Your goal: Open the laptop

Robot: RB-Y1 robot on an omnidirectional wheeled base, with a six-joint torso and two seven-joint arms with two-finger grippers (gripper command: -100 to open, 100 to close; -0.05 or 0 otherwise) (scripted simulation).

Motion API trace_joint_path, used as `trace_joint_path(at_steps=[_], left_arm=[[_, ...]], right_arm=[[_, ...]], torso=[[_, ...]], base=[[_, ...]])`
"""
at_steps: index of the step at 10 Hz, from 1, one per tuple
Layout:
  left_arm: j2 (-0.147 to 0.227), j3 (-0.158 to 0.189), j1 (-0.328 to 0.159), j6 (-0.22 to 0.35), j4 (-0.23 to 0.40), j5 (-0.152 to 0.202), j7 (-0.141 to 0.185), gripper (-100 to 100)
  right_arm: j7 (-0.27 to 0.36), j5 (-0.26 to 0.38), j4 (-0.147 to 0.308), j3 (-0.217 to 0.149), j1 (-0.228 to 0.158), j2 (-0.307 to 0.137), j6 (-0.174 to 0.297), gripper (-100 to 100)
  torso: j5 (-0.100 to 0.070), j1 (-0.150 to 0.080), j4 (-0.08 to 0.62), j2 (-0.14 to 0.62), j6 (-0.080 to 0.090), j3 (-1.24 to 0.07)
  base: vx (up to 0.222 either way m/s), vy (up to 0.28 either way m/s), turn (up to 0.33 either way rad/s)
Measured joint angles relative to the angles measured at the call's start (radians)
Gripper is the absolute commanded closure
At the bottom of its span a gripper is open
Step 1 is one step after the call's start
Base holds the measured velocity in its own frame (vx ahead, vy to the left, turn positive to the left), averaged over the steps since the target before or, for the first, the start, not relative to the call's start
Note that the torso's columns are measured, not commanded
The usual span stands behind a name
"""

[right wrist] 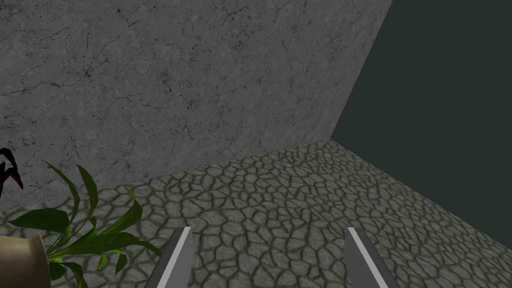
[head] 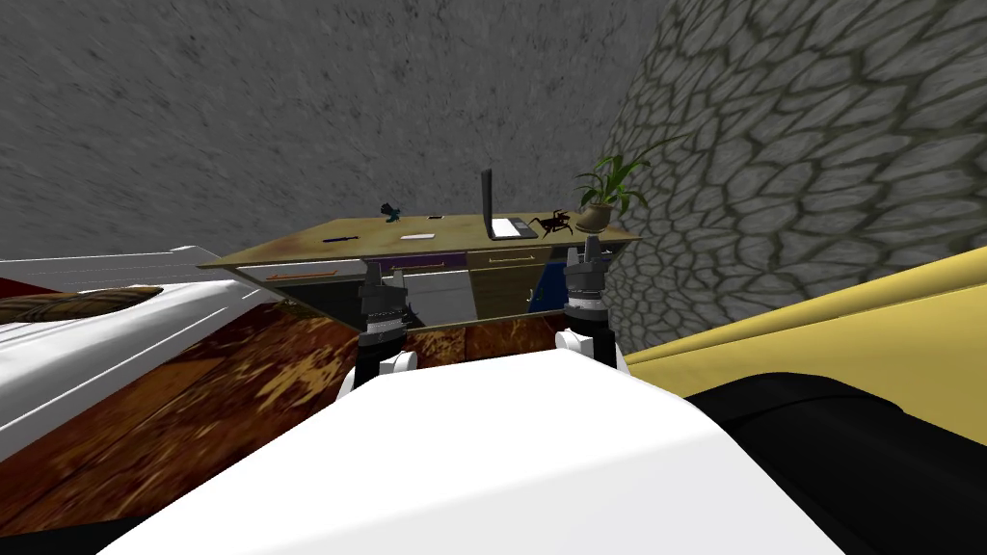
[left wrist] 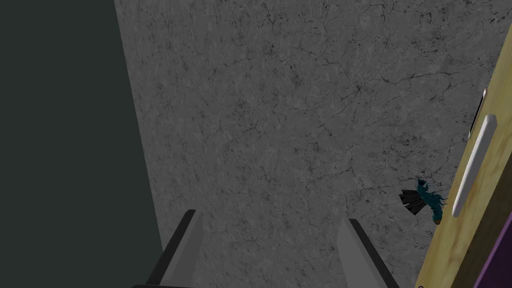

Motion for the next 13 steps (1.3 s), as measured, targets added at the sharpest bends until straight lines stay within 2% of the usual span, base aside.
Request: trace_joint_path(at_steps=[2, 3, 5, 8, 10, 12, 13], left_arm=[[0.0, 0.0, 0.0, 0.0, 0.0, 0.0, 0.0, 0], [0.0, 0.0, 0.0, 0.0, 0.0, 0.0, 0.0, 0], [0.0, 0.0, 0.0, 0.0, 0.0, 0.0, 0.0, 0], [0.0, 0.0, 0.0, 0.0, 0.0, 0.0, 0.0, 0], [0.0, 0.0, 0.0, 0.0, 0.0, 0.0, 0.0, 0], [0.0, 0.0, 0.0, 0.0, 0.0, 0.0, 0.0, 0], [0.0, 0.0, 0.0, 0.0, 0.0, 0.0, 0.0, 0]], right_arm=[[0.0, 0.0, 0.0, 0.0, 0.0, 0.0, 0.0, 0], [0.0, 0.0, 0.0, 0.0, 0.0, 0.0, 0.0, -100], [0.005, 0.011, 0.005, -0.029, 0.027, -0.051, 0.013, -100], [0.022, 0.042, 0.017, -0.082, 0.075, -0.121, 0.048, -100], [0.03, 0.061, 0.033, -0.144, 0.106, -0.183, 0.082, -100], [0.044, 0.088, 0.019, -0.201, 0.167, -0.24, 0.133, -100], [0.056, 0.105, 0.028, -0.227, 0.188, -0.268, 0.153, -100]], torso=[[0.0, 0.0, 0.148, 0.148, 0.0, -0.295], [0.0, 0.0, 0.221, 0.221, 0.0, -0.443], [0.0, 0.001, 0.264, 0.263, 0.0, -0.532], [0.0, 0.0, 0.268, 0.268, 0.0, -0.537], [0.0, 0.0, 0.268, 0.268, 0.0, -0.537], [0.0, 0.001, 0.268, 0.268, 0.0, -0.537], [0.0, 0.0, 0.268, 0.267, 0.0, -0.537]], base=[[0.0, 0.0, 0.0], [0.022, 0.011, 0.023], [0.034, 0.019, 0.033], [0.049, 0.022, 0.036], [0.06, 0.028, 0.048], [0.074, 0.033, 0.062], [0.063, 0.032, 0.018]])
